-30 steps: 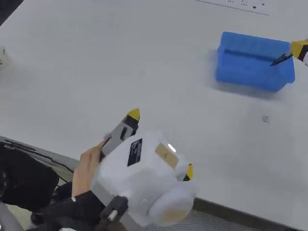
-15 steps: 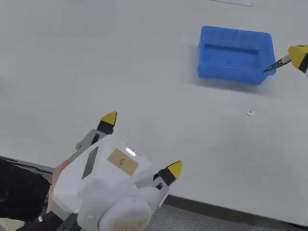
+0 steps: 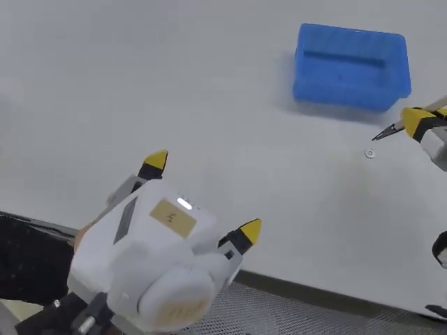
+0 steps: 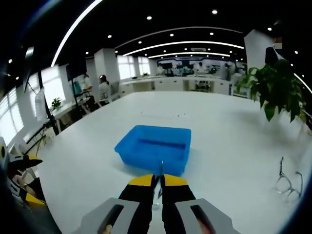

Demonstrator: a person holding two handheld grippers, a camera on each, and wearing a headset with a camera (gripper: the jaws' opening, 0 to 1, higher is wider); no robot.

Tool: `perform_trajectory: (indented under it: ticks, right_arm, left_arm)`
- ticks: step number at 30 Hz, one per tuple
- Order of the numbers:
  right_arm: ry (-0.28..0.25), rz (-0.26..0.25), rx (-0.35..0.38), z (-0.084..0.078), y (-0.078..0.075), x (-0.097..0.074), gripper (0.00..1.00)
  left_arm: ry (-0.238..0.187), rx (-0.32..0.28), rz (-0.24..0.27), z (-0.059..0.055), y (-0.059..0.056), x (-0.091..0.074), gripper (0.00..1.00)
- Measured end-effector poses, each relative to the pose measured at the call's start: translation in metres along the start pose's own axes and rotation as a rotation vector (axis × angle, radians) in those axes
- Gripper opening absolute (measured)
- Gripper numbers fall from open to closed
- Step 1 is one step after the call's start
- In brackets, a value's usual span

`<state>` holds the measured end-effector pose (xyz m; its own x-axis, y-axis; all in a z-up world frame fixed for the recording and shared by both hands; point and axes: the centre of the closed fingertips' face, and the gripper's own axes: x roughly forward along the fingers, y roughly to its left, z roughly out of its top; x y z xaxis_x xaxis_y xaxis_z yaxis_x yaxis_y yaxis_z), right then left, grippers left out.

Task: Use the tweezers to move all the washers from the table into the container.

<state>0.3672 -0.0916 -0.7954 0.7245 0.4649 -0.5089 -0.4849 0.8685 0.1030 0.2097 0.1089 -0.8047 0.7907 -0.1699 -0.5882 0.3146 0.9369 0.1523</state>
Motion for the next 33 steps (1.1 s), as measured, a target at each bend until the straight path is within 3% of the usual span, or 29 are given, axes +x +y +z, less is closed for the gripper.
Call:
perform_trajectory:
  ticks: [2, 9, 11, 24, 33]
  right_arm:
    - [0.013, -0.012, -0.033, -0.003, 0.0, -0.001, 0.02]
    - [0.026, -0.013, -0.044, -0.008, 0.001, -0.002, 0.02]
    - [0.052, -0.014, -0.064, -0.014, 0.0, -0.001, 0.02]
    - [0.037, -0.019, -0.064, -0.015, -0.005, -0.002, 0.02]
    - [0.029, -0.008, -0.058, -0.018, 0.002, -0.003, 0.01]
  left_arm:
    - [0.002, 0.0, -0.001, 0.0, 0.0, 0.0, 0.83]
    - [0.013, 0.002, 0.001, -0.002, 0.0, 0.0, 0.82]
    - [0.015, 0.001, 0.001, -0.002, 0.0, 0.0, 0.82]
    - [0.036, 0.007, 0.008, -0.006, 0.0, 0.0, 0.81]
    - [0.04, 0.008, 0.01, -0.008, 0.0, 0.0, 0.8]
